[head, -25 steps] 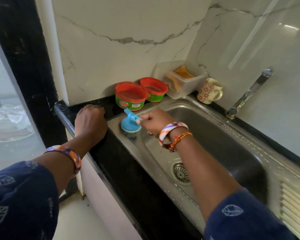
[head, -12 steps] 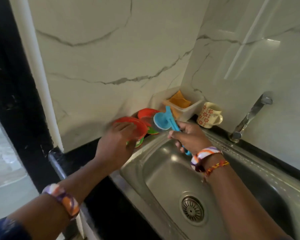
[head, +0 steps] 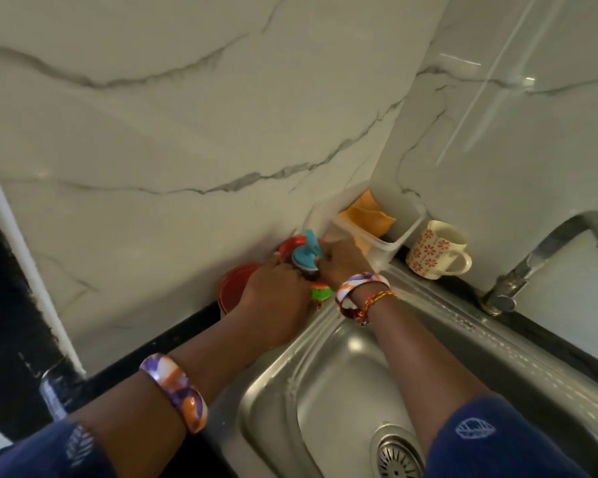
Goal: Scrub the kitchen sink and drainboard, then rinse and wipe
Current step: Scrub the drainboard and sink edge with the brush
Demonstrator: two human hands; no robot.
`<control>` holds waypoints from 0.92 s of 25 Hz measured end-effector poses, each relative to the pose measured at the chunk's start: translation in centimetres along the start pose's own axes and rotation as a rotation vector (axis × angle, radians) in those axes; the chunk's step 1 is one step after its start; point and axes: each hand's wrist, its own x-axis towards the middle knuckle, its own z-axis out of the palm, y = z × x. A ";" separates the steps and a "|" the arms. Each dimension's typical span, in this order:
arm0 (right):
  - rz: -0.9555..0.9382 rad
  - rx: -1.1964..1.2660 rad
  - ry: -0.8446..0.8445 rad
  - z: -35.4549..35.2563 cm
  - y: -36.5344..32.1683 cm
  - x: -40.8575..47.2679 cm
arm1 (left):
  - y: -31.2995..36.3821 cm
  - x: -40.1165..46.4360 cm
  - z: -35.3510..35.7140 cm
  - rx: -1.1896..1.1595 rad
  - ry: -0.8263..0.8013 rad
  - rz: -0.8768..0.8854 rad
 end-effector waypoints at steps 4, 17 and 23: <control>0.027 0.149 -0.135 -1.6 1.8 -1.2 | 0.2 0.3 -0.4 0.069 -0.084 0.040; 0.176 0.895 0.201 -4.3 3.8 -9.5 | 0.5 -2.4 -0.4 0.016 -0.155 -0.101; -0.025 1.003 -0.083 -1.0 2.4 -18.3 | 3.2 -10.9 0.2 -0.305 0.479 -0.299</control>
